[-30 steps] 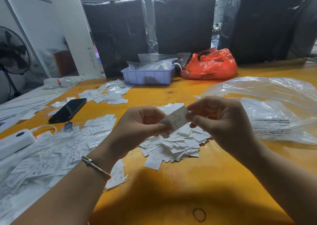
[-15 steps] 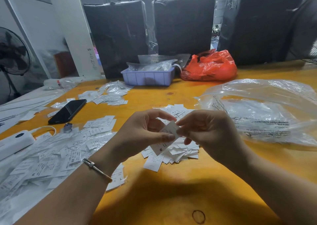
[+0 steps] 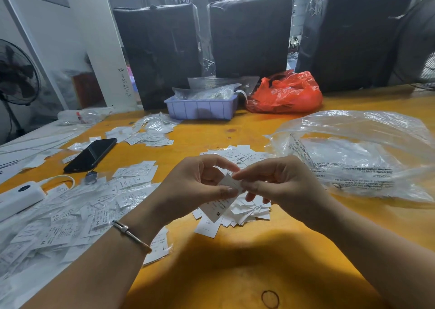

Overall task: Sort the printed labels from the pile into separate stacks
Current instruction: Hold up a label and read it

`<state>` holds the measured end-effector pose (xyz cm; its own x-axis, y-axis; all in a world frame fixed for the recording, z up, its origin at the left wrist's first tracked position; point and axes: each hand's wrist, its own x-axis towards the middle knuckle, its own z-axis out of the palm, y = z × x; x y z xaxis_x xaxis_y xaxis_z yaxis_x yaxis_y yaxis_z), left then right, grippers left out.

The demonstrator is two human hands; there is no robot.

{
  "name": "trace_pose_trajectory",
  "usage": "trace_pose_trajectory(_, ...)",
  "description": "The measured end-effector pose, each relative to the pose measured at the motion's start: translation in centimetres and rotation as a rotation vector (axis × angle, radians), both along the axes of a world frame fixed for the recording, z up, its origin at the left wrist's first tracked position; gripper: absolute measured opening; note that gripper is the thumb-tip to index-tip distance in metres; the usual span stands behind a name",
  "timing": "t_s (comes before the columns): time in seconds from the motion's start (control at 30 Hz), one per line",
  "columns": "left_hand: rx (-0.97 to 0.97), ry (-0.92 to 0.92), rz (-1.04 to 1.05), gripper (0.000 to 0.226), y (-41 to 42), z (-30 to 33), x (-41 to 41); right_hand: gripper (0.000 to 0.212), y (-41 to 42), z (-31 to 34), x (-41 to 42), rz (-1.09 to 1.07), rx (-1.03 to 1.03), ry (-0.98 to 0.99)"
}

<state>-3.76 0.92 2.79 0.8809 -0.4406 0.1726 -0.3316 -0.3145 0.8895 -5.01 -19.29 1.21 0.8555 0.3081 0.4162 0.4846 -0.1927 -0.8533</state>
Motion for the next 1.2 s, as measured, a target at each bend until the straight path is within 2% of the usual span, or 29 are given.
trace_pose_trajectory(0.1, 0.011, 0.007, -0.022, 0.03, 0.1, -0.1, 0.1, 0.026, -0.3, 0.0, 0.1, 0.082, 0.029, 0.113)
trace_pose_trajectory(0.2, -0.002, 0.012, -0.045, 0.031, 0.1, -0.1, 0.1, 0.034, -0.4, -0.3, 0.4, 0.101, 0.032, 0.168)
trace_pose_trajectory(0.33, -0.007, -0.013, -0.033, 0.034, 0.1, -0.1, 0.2, 0.027, -0.4, -0.2, 0.5, 0.12, -0.012, 0.162)
trace_pose_trajectory(0.4, -0.005, -0.032, 0.0, 0.03, 0.5, 0.2, 0.2, 0.025, -0.8, 0.0, 0.7, -0.03, -0.041, 0.045)
trace_pose_trajectory(0.47, 0.029, -0.065, 0.069, 0.026, 1.2, 0.4, 0.5, 0.018, -1.7, 0.2, 1.4, -0.331, -0.158, -0.13)
trace_pose_trajectory(0.53, 0.125, -0.098, 0.178, 0.012, 2.0, 0.6, 1.2, 0.016, -3.2, 0.5, 2.2, -0.643, -0.385, -0.222)
trace_pose_trajectory(0.57, 0.193, -0.108, 0.25, 0.003, 2.5, 0.6, 1.6, 0.017, -4.0, 0.6, 2.5, -0.752, -0.499, -0.205)
trace_pose_trajectory(0.6, 0.27, -0.122, 0.323, 0.007, 3.1, 0.4, 2.2, 0.018, -4.7, 0.6, 2.8, -0.824, -0.598, -0.163)
trace_pose_trajectory(0.7, 0.537, -0.099, 0.486, 0.01, 4.8, 0.2, 3.2, 0.021, -6.1, 0.1, 3.8, -0.935, -0.82, -0.035)
trace_pose_trajectory(0.8, 0.84, -0.1, 0.557, 0.015, 6.1, -0.1, 3.5, 0.035, -7.1, -0.6, 4.6, -0.949, -0.967, 0.084)
trace_pose_trajectory(0.87, 0.942, -0.084, 0.584, 0.016, 6.4, -0.2, 3.6, 0.037, -7.6, -1.1, 5.2, -0.928, -1.007, 0.14)
trace_pose_trajectory(1.0, 0.985, -0.045, 0.613, 0.026, 6.5, -0.4, 3.7, 0.019, -8.0, -1.6, 5.7, -0.947, -1.041, 0.104)
trace_pose_trajectory(1.1, 1.012, -0.043, 0.632, 0.029, 6.5, -0.6, 3.7, 0.015, -8.1, -1.6, 5.9, -0.984, -0.978, 0.052)
trace_pose_trajectory(1.2, 1.038, -0.057, 0.659, 0.027, 6.4, -0.8, 3.9, 0.022, -8.3, -1.6, 6.1, -0.986, -0.877, 0.019)
